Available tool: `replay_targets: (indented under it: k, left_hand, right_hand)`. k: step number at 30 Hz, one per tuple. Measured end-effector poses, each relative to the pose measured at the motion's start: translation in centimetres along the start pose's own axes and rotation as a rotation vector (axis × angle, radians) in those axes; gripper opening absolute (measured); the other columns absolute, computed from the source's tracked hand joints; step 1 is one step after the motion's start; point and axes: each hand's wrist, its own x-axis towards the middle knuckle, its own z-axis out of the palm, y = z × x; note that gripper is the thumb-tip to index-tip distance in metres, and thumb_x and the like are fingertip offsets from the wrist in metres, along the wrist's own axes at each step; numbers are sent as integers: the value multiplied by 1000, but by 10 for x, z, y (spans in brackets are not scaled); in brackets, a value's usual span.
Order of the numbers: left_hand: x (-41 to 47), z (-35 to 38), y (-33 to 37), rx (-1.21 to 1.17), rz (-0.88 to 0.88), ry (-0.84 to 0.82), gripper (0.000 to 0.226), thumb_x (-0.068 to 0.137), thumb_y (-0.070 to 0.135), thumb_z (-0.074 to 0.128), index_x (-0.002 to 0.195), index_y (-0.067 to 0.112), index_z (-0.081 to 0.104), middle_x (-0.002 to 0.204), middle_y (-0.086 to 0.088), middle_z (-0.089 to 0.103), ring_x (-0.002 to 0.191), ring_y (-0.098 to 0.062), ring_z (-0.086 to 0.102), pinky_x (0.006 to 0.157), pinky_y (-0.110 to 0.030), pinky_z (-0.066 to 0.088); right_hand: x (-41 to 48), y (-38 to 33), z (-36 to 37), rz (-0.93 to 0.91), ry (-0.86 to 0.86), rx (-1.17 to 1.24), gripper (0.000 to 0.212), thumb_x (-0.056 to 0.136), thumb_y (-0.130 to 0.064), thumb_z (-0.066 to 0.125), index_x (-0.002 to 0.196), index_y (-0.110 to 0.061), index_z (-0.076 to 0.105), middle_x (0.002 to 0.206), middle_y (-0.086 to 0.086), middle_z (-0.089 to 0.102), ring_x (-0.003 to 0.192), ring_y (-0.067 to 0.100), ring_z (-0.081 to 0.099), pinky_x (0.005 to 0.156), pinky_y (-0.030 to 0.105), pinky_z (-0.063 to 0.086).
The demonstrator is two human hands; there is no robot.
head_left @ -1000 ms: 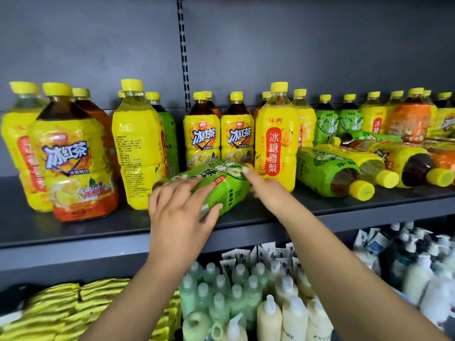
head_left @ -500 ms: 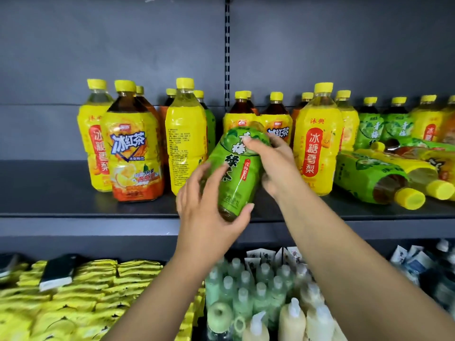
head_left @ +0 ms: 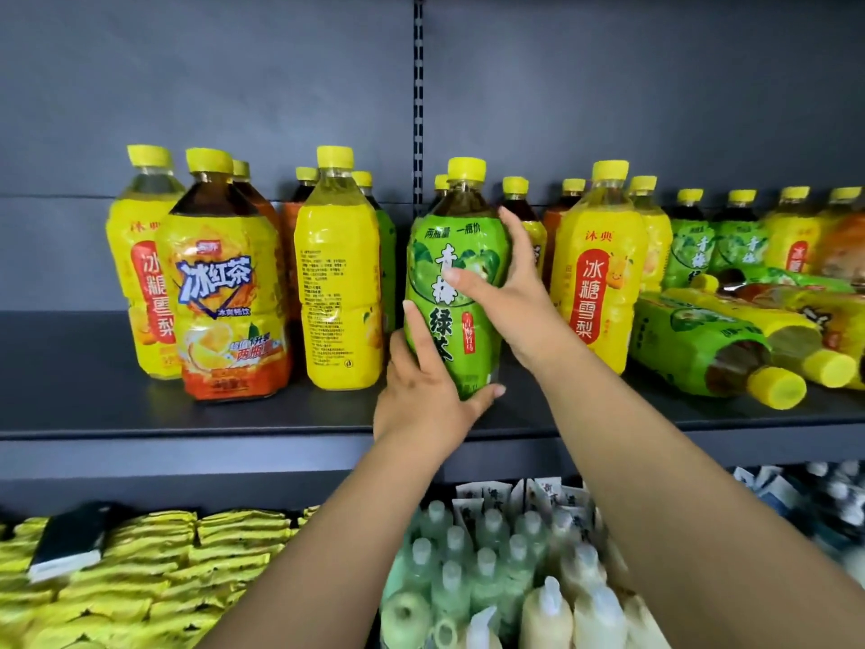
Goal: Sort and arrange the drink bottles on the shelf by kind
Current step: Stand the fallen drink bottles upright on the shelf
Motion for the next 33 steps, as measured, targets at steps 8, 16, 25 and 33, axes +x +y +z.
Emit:
replay_targets:
  k: [8, 16, 25, 33]
  left_hand:
    - [18, 7, 7, 193, -49, -187, 87, 91, 60, 21, 125, 17, -47, 152, -16, -20, 136, -32, 26, 109, -43, 24]
    - [8, 5, -2, 68, 122, 37, 77, 93, 42, 37, 145, 16, -15, 155, -15, -7, 143, -27, 1, 114, -43, 8]
    - [-21, 11, 15, -318, 551, 261, 41, 82, 32, 36, 85, 9, 70, 83, -6, 72, 80, -28, 63, 74, -34, 47]
    - [-24, 56, 87, -232, 660, 237, 42, 84, 33, 37, 65, 9, 66, 60, -4, 66, 62, -26, 59, 56, -32, 50]
  right_hand:
    - [12, 13, -15, 127, 6, 15, 64, 88, -16, 60, 142, -25, 26, 118, -3, 60, 101, 11, 62, 83, 30, 54]
    - [-25, -9, -21, 139, 267, -382, 49, 92, -27, 53, 136, -9, 42, 134, 2, 50, 120, 10, 46, 89, 14, 40]
    - [-114, -22, -115, -4, 586, -856, 17, 90, -18, 57, 99, -8, 66, 92, 1, 60, 90, 18, 57, 81, 27, 43]
    - [-137, -4, -203, -76, 487, -984, 38, 79, -22, 69, 113, -6, 60, 117, 7, 58, 111, 18, 51, 94, 19, 33]
